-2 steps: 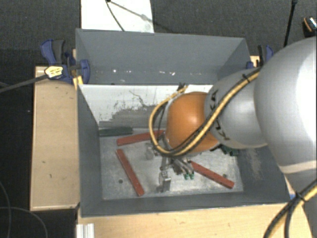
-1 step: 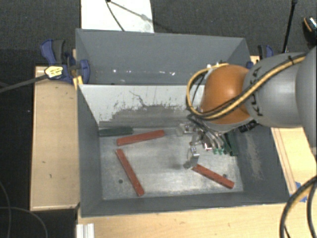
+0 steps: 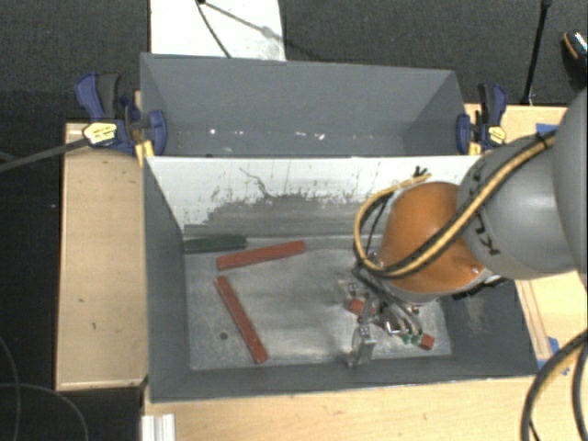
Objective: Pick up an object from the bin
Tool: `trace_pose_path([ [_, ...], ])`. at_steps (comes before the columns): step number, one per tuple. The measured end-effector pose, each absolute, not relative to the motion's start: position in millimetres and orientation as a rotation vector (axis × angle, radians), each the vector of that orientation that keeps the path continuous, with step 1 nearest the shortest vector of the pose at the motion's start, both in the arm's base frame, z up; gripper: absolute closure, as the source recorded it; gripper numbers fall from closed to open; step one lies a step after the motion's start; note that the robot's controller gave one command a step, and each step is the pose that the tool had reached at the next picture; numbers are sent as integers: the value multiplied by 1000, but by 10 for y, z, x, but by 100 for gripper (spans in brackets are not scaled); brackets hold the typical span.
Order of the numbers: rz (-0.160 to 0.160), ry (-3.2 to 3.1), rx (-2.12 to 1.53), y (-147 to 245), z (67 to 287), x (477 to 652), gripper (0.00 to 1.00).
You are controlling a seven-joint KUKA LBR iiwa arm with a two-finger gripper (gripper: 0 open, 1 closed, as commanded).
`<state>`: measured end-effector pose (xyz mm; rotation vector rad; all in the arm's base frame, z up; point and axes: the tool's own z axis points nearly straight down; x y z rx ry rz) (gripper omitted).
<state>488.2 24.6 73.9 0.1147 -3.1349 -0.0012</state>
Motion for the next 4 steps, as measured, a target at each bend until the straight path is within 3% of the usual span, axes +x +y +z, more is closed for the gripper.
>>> trace_pose_path([
  [1, 6, -3135, 271, -548, 725, 5245, 0],
  [2, -1, -3132, 273, -498, 722, 5236, 100],
  [3, -2, -3149, 141, -144, 1999, 5157, 100],
  [4, 3, -3085, 626, -448, 2744, 4863, 100],
])
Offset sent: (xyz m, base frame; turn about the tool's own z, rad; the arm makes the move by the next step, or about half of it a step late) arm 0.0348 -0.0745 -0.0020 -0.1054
